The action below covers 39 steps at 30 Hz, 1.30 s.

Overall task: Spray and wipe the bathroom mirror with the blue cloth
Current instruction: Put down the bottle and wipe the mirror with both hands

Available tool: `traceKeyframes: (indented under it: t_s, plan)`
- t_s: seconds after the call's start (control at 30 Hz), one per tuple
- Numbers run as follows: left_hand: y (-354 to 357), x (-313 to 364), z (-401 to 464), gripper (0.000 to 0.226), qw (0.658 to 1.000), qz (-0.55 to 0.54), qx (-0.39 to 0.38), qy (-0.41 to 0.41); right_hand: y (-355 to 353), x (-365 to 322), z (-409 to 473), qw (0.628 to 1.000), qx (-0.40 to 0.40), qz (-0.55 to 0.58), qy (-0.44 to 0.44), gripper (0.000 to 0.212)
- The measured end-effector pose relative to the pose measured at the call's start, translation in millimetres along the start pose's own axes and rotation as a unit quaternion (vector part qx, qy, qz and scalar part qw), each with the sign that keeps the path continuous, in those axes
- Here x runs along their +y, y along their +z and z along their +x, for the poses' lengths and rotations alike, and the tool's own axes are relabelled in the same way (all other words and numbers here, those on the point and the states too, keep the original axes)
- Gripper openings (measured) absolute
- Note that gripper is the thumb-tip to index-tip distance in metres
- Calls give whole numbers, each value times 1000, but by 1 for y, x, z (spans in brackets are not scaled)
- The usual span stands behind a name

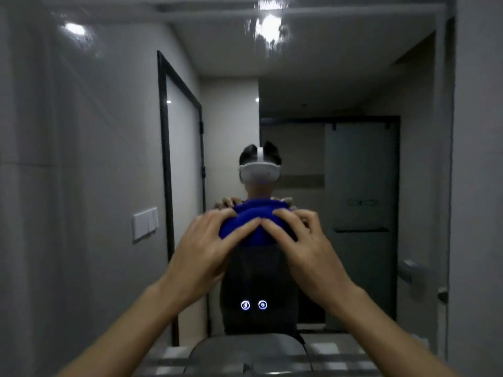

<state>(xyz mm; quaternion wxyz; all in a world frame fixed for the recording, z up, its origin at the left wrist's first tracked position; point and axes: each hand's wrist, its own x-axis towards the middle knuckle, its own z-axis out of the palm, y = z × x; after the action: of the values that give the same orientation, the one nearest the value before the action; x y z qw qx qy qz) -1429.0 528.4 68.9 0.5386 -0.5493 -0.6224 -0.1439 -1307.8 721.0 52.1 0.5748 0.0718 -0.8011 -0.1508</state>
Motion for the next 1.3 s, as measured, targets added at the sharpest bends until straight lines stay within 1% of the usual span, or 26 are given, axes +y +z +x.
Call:
traceKeyframes:
  t_s: [0.03, 0.1, 0.17, 0.23, 0.33, 0.43, 0.6, 0.7, 0.83, 0.87, 0.97, 1.07, 1.17, 1.3]
  plan:
    - [-9, -16, 20, 51, 1000, 12, 16, 7, -6, 5, 27, 1000, 15, -19, -5, 48]
    - [-25, -44, 60, 68, 999, 30, 42, 11, -18, 18, 79, 997, 45, -61, -21, 50]
    - [-46, -69, 102, 74, 997, 46, 59, 16, -32, 33, 130, 992, 72, -100, -26, 51]
    - [-67, -93, 143, 71, 995, 67, 68, 25, -46, 46, 177, 989, 86, -116, -31, 56]
    - [-94, -126, 203, 65, 993, 88, 79, 25, -64, 64, 241, 990, 81, -110, -23, 55]
    - [-107, -148, 248, 67, 993, 79, 92, 0, -76, 79, 294, 991, 75, -112, -18, 57]
    - [-113, -170, 293, 72, 991, 74, 97, -47, -86, 95, 352, 992, 44, -120, 0, 59]
    - [-114, -181, 311, 73, 991, 57, 93, -72, -87, 99, 374, 992, 36, -123, 17, 61]
    - [-99, -182, 321, 73, 993, 64, 40, -90, -77, 107, 382, 990, -28, -127, 54, 61]
    - [-94, -181, 321, 74, 992, 72, 38, -95, -72, 108, 381, 990, -35, -125, 60, 61]
    - [-86, -182, 320, 74, 989, 90, 44, -105, -63, 109, 382, 990, -40, -120, 64, 60]
    - [-87, -183, 320, 72, 989, 86, 29, -114, -62, 111, 382, 990, -37, -119, 73, 55]
    - [-84, -184, 310, 66, 991, 80, 17, -107, -59, 110, 371, 987, -29, -145, 62, 59]
    - [-78, -180, 290, 68, 993, 82, 15, -89, -53, 107, 349, 988, -31, -145, 50, 62]
